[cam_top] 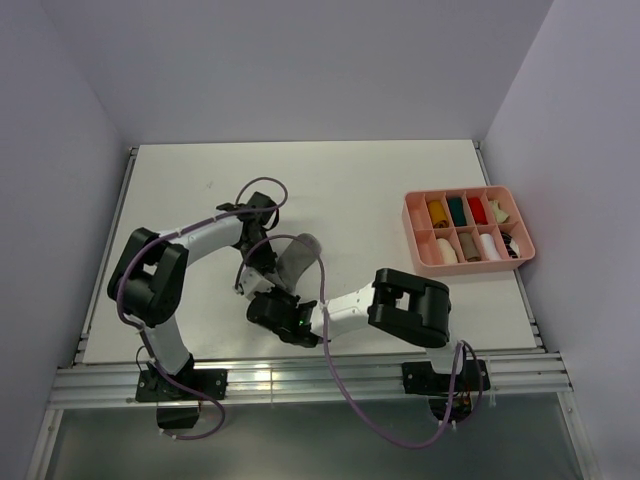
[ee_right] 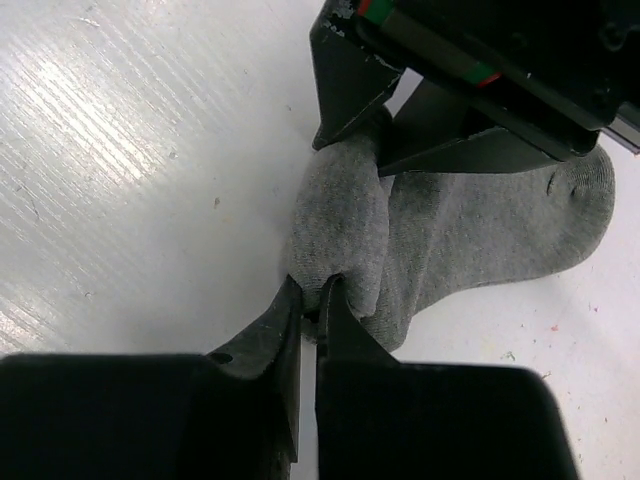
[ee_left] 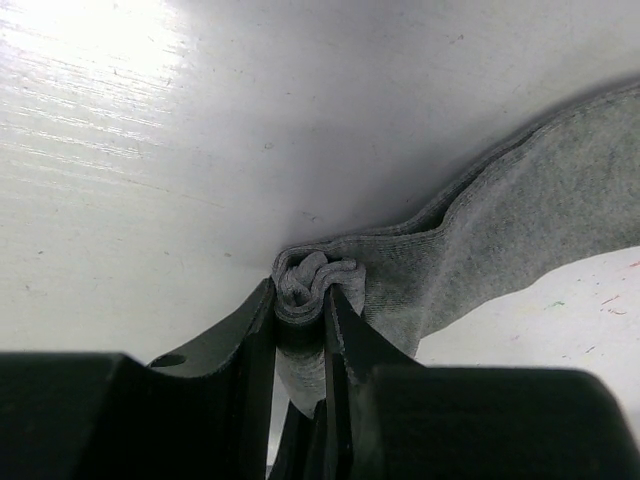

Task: Roll the socks
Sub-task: Roll the sock at the center of the board.

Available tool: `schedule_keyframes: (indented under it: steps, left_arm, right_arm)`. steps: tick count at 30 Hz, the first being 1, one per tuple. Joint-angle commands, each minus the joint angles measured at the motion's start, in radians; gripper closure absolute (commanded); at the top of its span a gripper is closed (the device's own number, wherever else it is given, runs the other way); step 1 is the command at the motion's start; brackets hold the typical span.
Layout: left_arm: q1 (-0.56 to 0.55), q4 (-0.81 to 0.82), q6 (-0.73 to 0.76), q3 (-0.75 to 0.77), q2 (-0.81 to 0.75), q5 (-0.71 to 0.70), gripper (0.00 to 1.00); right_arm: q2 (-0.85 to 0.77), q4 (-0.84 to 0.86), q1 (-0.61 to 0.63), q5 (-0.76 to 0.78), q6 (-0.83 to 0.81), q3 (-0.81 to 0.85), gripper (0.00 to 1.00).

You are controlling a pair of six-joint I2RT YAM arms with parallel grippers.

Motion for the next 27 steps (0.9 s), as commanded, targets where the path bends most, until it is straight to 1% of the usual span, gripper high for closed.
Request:
schedule_keyframes:
  steps: [1, 2, 3, 4, 6, 7, 8, 9, 10, 12, 14, 17, 18, 19, 21, 22, 23, 24, 25, 27]
  left_arm:
    - [-0.014, -0.005, 0.042, -0.069, 0.007, -0.035, 0.82]
    - [-0.014, 0.018, 0.042, -0.083, -0.012, -0.029, 0.79]
    - [-0.014, 0.047, 0.042, -0.097, -0.053, -0.026, 0.74]
    - [-0.013, 0.081, 0.034, -0.115, -0.068, -0.026, 0.62]
    - [-0.008, 0.104, 0.025, -0.120, -0.113, -0.033, 0.48]
    - [-0.005, 0.121, 0.017, -0.121, -0.128, -0.039, 0.37]
    - [0.000, 0.127, 0.011, -0.121, -0.144, -0.055, 0.34]
    - [0.003, 0.133, 0.005, -0.120, -0.173, -0.059, 0.30]
    - [0.007, 0.145, 0.002, -0.118, -0.188, -0.062, 0.26]
    - [0.027, 0.156, -0.009, -0.120, -0.228, -0.070, 0.25]
    - [0.055, 0.179, -0.026, -0.137, -0.257, -0.070, 0.25]
    - [0.098, 0.224, -0.058, -0.192, -0.329, -0.056, 0.25]
    - [0.109, 0.230, -0.075, -0.207, -0.366, -0.052, 0.26]
    - [0.116, 0.239, -0.081, -0.238, -0.381, -0.049, 0.25]
    - [0.130, 0.259, -0.093, -0.282, -0.424, -0.027, 0.25]
    - [0.130, 0.267, -0.099, -0.299, -0.435, -0.013, 0.25]
    - [0.130, 0.276, -0.107, -0.318, -0.458, 0.000, 0.25]
    - [0.130, 0.303, -0.124, -0.363, -0.469, 0.008, 0.26]
    - [0.130, 0.320, -0.134, -0.388, -0.478, 0.049, 0.26]
    - [0.130, 0.383, -0.170, -0.468, -0.512, 0.088, 0.26]
  right_arm:
    - [0.025, -0.030, -0.023, -0.043, 0.017, -0.023, 1.00]
    - [-0.004, -0.028, -0.028, -0.110, 0.051, -0.033, 1.00]
    - [-0.021, -0.025, -0.034, -0.139, 0.062, -0.058, 1.00]
    - [-0.038, -0.026, -0.040, -0.180, 0.068, -0.066, 1.00]
    - [-0.081, -0.037, -0.062, -0.273, 0.096, -0.079, 1.00]
    - [-0.096, -0.048, -0.069, -0.311, 0.115, -0.084, 1.00]
    - [-0.127, -0.051, -0.089, -0.348, 0.128, -0.089, 1.00]
    - [-0.145, -0.050, -0.102, -0.433, 0.140, -0.105, 1.00]
    - [-0.161, -0.046, -0.114, -0.470, 0.158, -0.113, 1.00]
    - [-0.191, -0.051, -0.152, -0.576, 0.177, -0.122, 1.00]
    - [-0.213, -0.050, -0.175, -0.642, 0.201, -0.132, 1.00]
    - [-0.236, -0.017, -0.230, -0.782, 0.250, -0.161, 1.00]
    - [-0.237, -0.011, -0.266, -0.826, 0.263, -0.170, 1.00]
    - [-0.241, 0.006, -0.284, -0.901, 0.286, -0.176, 1.00]
    - [-0.233, 0.015, -0.338, -0.974, 0.303, -0.175, 1.00]
    - [-0.227, 0.024, -0.353, -1.050, 0.324, -0.175, 1.00]
    - [-0.212, 0.036, -0.369, -1.087, 0.336, -0.176, 1.00]
    - [-0.202, 0.047, -0.385, -1.124, 0.349, -0.175, 1.00]
    - [-0.179, 0.068, -0.417, -1.199, 0.373, -0.173, 1.00]
    - [-0.156, 0.095, -0.445, -1.257, 0.399, -0.170, 1.00]
